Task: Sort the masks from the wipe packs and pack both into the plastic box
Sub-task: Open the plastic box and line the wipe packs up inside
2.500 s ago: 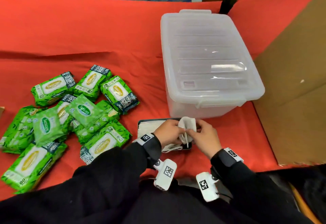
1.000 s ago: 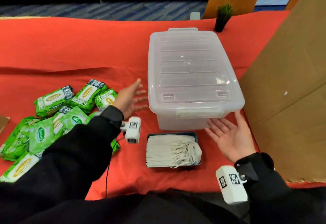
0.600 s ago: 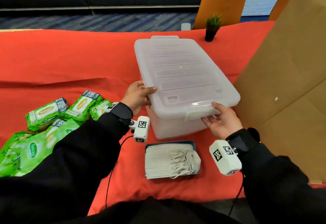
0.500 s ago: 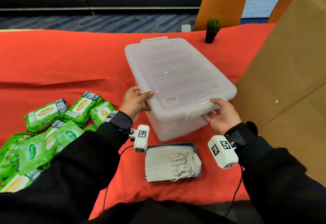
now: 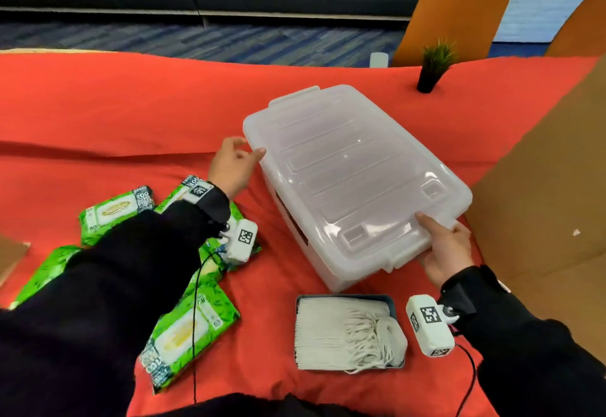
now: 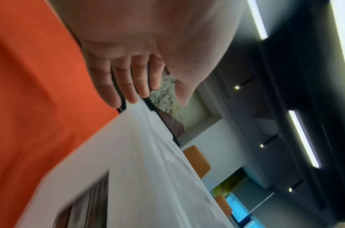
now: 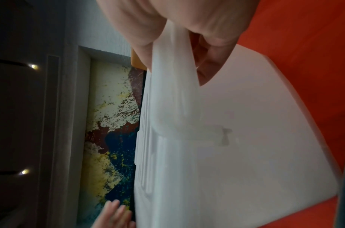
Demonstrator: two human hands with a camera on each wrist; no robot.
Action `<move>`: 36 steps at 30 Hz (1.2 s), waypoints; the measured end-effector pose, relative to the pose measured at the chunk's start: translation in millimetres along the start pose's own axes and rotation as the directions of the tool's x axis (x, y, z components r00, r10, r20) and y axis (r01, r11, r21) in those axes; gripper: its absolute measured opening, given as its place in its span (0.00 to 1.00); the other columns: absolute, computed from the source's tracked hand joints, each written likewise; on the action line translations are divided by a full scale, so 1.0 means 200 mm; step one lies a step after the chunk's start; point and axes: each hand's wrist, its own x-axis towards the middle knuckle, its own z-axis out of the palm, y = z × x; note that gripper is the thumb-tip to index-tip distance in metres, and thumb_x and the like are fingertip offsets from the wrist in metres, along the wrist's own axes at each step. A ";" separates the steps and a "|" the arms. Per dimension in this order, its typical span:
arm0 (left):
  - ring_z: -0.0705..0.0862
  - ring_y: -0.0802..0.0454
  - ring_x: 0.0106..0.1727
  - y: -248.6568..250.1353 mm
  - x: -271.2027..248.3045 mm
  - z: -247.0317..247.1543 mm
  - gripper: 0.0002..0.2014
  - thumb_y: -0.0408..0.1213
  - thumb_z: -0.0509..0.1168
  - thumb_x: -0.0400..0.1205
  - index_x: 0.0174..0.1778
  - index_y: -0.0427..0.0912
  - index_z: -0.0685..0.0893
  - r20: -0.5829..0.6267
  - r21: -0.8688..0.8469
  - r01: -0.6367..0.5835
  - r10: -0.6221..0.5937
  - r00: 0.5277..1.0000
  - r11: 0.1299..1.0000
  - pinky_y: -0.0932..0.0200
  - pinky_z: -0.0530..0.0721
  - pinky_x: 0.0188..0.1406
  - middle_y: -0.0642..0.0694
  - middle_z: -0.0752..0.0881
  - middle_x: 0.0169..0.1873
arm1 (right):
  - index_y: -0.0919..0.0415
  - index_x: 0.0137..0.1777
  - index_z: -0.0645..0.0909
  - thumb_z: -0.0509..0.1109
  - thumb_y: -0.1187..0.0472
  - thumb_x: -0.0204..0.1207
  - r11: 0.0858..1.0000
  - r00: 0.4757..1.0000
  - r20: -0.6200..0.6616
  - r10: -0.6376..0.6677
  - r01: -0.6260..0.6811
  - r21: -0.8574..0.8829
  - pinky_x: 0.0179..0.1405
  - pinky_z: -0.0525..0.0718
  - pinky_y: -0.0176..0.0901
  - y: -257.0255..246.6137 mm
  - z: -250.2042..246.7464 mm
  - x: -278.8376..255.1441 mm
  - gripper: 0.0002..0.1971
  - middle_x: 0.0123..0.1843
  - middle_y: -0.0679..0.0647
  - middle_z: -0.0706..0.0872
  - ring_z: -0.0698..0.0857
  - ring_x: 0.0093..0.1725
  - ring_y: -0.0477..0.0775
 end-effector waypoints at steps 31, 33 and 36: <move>0.88 0.36 0.46 0.13 1.24 0.11 0.29 0.61 0.60 0.86 0.65 0.35 0.80 0.572 0.355 -0.085 -0.144 0.808 0.931 0.43 0.88 0.46 0.36 0.86 0.54 | 0.60 0.67 0.80 0.66 0.63 0.86 0.919 0.946 -0.133 -0.296 0.245 -0.308 0.51 0.90 0.56 0.05 0.18 -0.06 0.11 0.58 0.62 0.91 0.91 0.56 0.63; 0.81 0.35 0.71 0.14 1.13 0.03 0.35 0.60 0.65 0.84 0.80 0.37 0.73 0.445 0.420 -0.224 0.015 0.895 0.879 0.43 0.79 0.70 0.34 0.79 0.74 | 0.62 0.70 0.79 0.67 0.60 0.86 0.923 0.946 -0.134 -0.296 0.247 -0.296 0.47 0.93 0.55 0.07 0.15 -0.04 0.15 0.60 0.62 0.90 0.91 0.57 0.64; 0.70 0.40 0.80 0.08 0.74 -0.08 0.38 0.54 0.73 0.81 0.84 0.42 0.69 0.219 0.230 -0.264 0.215 0.952 0.937 0.52 0.67 0.80 0.35 0.71 0.79 | 0.59 0.73 0.76 0.71 0.50 0.82 0.933 0.943 -0.169 -0.286 0.234 -0.273 0.51 0.90 0.58 0.09 0.11 -0.01 0.23 0.64 0.62 0.89 0.89 0.63 0.67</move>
